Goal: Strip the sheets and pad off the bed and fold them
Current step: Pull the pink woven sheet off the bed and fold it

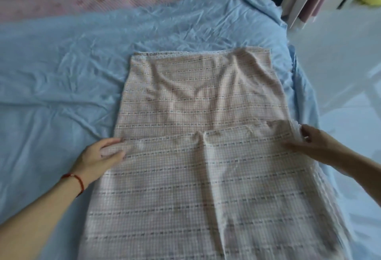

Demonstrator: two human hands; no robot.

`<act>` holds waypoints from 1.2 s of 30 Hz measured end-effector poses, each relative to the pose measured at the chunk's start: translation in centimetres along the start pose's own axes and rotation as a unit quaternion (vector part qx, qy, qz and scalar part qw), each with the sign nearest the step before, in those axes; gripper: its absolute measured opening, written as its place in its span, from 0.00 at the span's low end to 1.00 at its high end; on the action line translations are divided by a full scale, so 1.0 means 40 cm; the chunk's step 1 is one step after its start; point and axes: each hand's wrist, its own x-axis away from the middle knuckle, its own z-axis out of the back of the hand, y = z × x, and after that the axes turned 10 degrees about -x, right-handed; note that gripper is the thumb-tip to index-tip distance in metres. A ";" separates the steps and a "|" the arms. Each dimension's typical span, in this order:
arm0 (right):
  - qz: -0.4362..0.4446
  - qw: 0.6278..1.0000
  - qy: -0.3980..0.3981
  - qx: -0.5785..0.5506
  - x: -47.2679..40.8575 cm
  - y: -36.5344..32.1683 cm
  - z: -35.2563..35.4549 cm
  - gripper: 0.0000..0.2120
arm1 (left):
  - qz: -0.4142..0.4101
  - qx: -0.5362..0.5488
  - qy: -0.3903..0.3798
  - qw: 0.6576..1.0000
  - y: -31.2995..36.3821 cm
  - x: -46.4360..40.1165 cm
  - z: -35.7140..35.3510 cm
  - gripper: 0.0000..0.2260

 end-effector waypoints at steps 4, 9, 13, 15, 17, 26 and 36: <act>0.028 0.984 -0.084 -0.154 0.015 -0.021 -0.005 0.17 | 0.026 -0.052 -0.094 0.994 -0.001 -0.013 0.027 0.20; 0.081 0.954 -0.030 -0.289 0.079 0.001 0.013 0.15 | -0.003 -0.134 -0.053 0.990 0.010 -0.046 0.084 0.13; -0.034 0.971 -0.082 -0.223 0.132 0.072 0.002 0.30 | 0.119 0.055 0.063 0.989 -0.022 0.015 -0.009 0.19; -0.056 0.979 -0.121 -0.155 0.165 0.090 -0.001 0.25 | 0.162 0.081 0.037 0.983 -0.058 0.078 -0.049 0.20; -0.075 0.982 -0.151 -0.083 0.198 0.111 0.009 0.30 | 0.165 0.129 -0.013 0.978 -0.080 0.145 -0.060 0.16; -0.107 0.952 -0.069 -0.280 0.393 0.158 -0.037 0.17 | 0.167 0.236 -0.092 0.953 -0.116 0.295 -0.033 0.19; -0.164 0.976 0.021 -0.143 0.488 0.196 -0.136 0.27 | 0.124 0.044 -0.016 0.991 -0.152 0.294 -0.097 0.28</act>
